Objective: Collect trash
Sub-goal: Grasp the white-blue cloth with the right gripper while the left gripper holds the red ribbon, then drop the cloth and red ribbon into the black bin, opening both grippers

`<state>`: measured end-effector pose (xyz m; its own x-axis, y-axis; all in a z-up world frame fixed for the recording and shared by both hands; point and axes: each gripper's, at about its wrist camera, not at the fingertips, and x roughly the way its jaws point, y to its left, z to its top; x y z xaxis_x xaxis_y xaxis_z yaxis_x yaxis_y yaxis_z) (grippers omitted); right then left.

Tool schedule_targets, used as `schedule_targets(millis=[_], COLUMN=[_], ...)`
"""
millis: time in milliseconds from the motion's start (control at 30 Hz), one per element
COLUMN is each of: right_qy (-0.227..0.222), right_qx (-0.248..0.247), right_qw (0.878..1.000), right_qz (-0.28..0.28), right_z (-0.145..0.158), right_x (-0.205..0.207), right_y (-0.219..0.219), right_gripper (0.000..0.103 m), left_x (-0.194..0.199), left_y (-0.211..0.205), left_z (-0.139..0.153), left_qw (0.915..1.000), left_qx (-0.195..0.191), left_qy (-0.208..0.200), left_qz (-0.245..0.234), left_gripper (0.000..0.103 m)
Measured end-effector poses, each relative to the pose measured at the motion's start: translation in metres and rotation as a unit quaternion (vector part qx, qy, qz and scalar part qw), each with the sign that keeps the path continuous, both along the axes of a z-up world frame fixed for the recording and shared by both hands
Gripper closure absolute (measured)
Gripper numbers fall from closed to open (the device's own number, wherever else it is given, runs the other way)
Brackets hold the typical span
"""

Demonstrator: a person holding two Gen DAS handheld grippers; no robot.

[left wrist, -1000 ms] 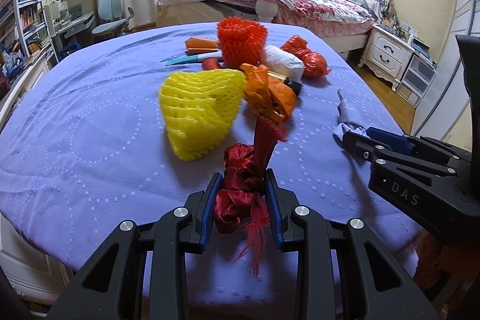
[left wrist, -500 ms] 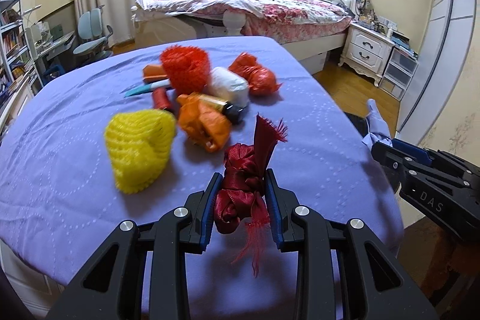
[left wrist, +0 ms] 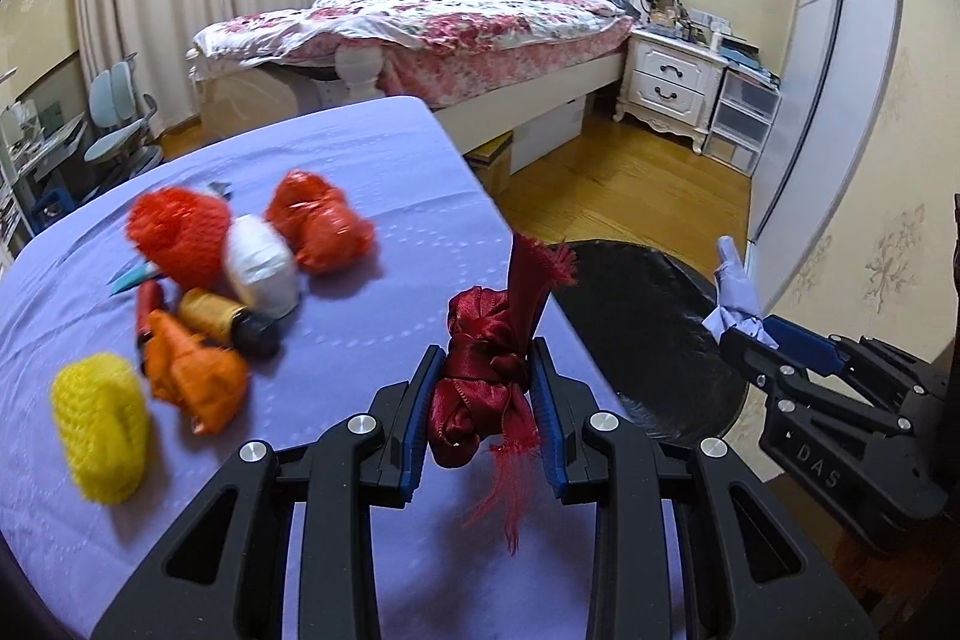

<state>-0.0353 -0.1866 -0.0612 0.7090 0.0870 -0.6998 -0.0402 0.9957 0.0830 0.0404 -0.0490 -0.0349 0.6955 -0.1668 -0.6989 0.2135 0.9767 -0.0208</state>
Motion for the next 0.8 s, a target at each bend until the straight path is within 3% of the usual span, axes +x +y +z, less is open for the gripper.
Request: schedule_targets(millis=[633,800], right_qy=[0.008,0.005], right_qx=[0.017,0.023], right_qw=[0.999,0.999], right_qz=[-0.034,-0.042], right_z=[-0.015,-0.013], right_x=[0.04,0.04], right_y=[-0.043,-0.049], right_gripper=[0.069,0.069], left_x=[0.047,0.048], left_y=[-0.061,-0.066], left_z=[-0.02,-0.02], left_qw=[0.998,0.9976], left_qx=[0.053,0.061], left_qy=[0.023,0.019], left_qz=[-0.028,-0.027], left_gripper=[0.07,0.044])
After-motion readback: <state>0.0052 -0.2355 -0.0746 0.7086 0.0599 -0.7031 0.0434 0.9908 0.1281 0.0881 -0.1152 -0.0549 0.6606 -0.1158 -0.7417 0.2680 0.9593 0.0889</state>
